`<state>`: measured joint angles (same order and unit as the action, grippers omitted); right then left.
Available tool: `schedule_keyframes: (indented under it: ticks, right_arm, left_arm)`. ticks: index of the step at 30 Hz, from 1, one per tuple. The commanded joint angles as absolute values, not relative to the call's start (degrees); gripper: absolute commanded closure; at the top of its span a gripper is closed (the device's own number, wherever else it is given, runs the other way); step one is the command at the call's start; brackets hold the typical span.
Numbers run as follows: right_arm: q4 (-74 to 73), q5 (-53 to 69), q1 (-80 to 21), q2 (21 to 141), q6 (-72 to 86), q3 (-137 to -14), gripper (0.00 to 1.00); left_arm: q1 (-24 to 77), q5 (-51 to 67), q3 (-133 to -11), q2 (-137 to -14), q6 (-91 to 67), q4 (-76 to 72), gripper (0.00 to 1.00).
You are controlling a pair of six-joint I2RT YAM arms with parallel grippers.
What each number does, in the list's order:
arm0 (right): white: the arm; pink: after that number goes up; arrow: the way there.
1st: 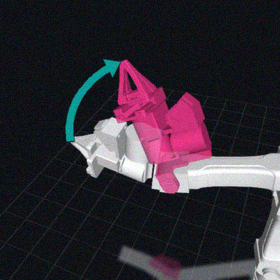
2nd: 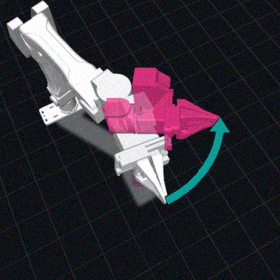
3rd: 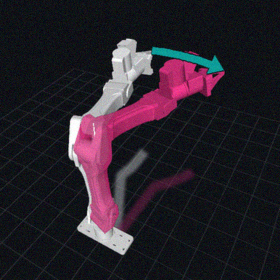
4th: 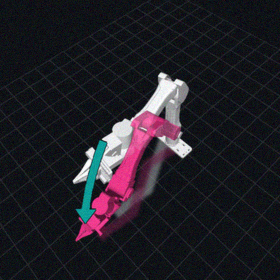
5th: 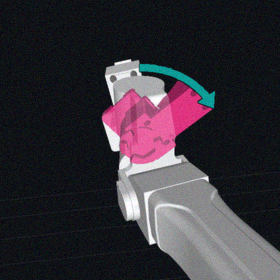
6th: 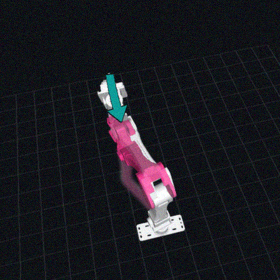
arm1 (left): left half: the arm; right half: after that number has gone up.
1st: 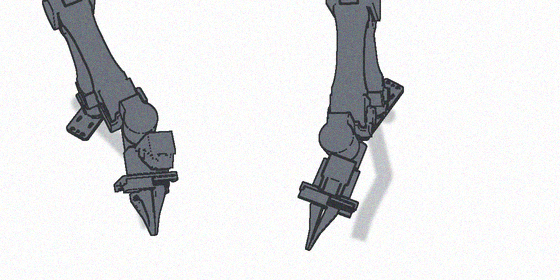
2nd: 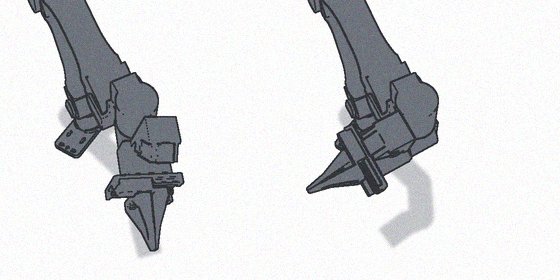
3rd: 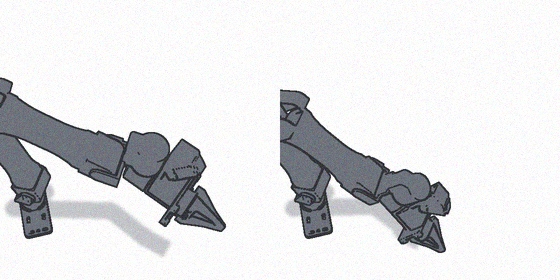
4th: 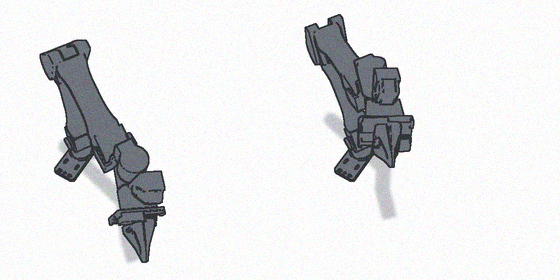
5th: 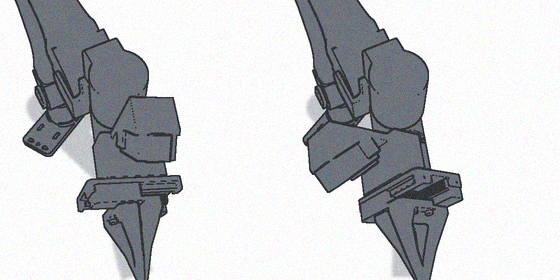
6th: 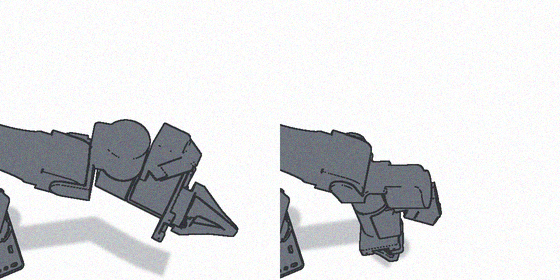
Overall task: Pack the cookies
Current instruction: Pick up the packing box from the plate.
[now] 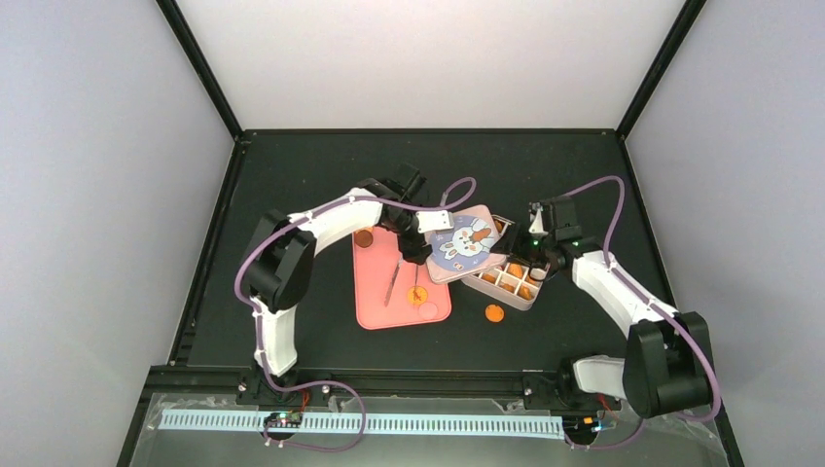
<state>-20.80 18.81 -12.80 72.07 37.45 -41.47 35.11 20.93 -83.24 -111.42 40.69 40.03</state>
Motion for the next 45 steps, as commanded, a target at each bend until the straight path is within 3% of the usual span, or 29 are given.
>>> schedule_keyframes:
  ticks: [1, 12, 22, 26, 35, 40, 45]
  right_arm:
    - [-17.2, 21.9, -13.0, 73.6, 38.8, -42.3, 0.48]
    - [-12.7, 24.8, -12.9, 73.5, 44.6, -41.0, 0.68]
    - [-3.6, 28.6, -12.9, 73.6, 51.4, -36.1, 0.69]
    - [-5.9, 26.1, -12.9, 74.7, 48.7, -37.6, 0.60]
    - [-2.5, 29.2, -15.2, 79.8, 48.6, -38.7, 0.60]
    - [-0.1, 30.8, -16.9, 78.7, 49.8, -38.9, 0.68]
    - [-4.8, 27.6, -16.6, 75.7, 47.9, -40.7, 0.95]
  left_arm:
    - [35.6, 18.6, -85.4, -113.0, 42.0, 38.7, 0.18]
    - [36.5, 18.2, -83.7, -115.6, 43.5, 36.2, 0.25]
    - [37.4, 18.8, -83.7, -115.9, 45.6, 37.4, 0.27]
    - [37.5, 18.9, -83.6, -115.9, 46.2, 38.0, 0.28]
    - [37.6, 18.8, -83.3, -115.9, 46.4, 38.2, 0.28]
    - [37.6, 18.7, -83.0, -115.7, 46.6, 38.4, 0.28]
    - [37.6, 18.8, -82.9, -114.5, 46.7, 39.2, 0.28]
